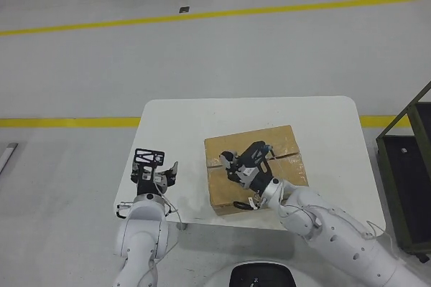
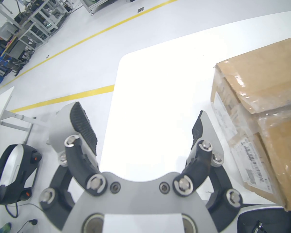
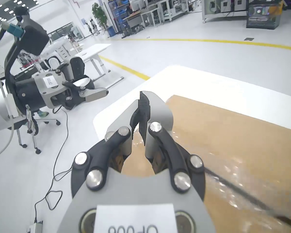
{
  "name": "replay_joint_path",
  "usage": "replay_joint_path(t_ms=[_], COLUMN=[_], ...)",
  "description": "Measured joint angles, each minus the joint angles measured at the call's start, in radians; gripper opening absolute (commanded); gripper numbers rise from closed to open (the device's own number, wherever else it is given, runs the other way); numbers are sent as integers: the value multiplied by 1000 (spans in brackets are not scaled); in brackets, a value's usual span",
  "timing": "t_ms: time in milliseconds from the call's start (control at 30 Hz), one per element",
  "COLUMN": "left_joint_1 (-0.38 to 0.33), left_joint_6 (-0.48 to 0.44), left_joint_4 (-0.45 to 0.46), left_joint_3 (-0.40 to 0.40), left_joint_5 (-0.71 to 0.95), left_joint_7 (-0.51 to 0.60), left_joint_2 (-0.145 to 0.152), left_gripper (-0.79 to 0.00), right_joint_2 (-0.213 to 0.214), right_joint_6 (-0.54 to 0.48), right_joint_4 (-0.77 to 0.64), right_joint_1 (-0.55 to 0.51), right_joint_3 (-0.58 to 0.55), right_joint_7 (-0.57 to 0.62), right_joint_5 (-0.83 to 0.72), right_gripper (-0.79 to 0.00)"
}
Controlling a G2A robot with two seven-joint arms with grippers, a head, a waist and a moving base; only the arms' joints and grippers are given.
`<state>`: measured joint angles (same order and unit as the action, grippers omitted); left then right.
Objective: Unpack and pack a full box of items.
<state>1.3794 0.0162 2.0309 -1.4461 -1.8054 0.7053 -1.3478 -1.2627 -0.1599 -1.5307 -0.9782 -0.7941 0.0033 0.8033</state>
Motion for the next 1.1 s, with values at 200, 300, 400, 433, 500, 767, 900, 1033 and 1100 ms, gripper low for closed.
replay_joint_path(t_ms=[200, 300, 400, 433, 500, 767, 900, 1033, 1100], left_joint_1=[-2, -13, -26, -33, -42, -79, -90, -96, -97], left_joint_6=[-9, -17, -28, -33, -44, -81, -90, -101, -108], left_joint_4=[-4, -13, -27, -34, -42, -75, -86, -95, -94], left_joint_3=[-19, -4, 18, 28, 42, 79, 86, 92, 96], left_joint_5=[3, 2, 1, 1, -2, 0, 3, 10, 19], left_joint_7=[8, 7, 6, 6, 6, 7, 6, 5, 2], left_joint_2=[0, -1, -3, -4, -5, -9, -10, -11, -11], left_gripper=[0, 0, 0, 0, 0, 0, 0, 0, 0], right_joint_2=[-39, -43, -38, -34, -29, -1, 10, 21, 26], right_joint_6=[50, 75, 93, 99, 108, 137, 152, 172, 175], right_joint_4=[123, 145, 145, 141, 130, 43, -8, -51, -66], right_joint_1=[59, 50, 28, 17, -1, -94, -139, -184, -202], right_joint_3=[59, 48, 21, 6, -20, -148, -211, -274, -301], right_joint_7=[14, 16, 30, 37, 49, 95, 121, 148, 155], right_joint_5=[14, 15, 31, 35, 35, 37, 28, 25, 32], right_gripper=[-785, -785, -785, -785, -785, -785, -785, -785, -785])
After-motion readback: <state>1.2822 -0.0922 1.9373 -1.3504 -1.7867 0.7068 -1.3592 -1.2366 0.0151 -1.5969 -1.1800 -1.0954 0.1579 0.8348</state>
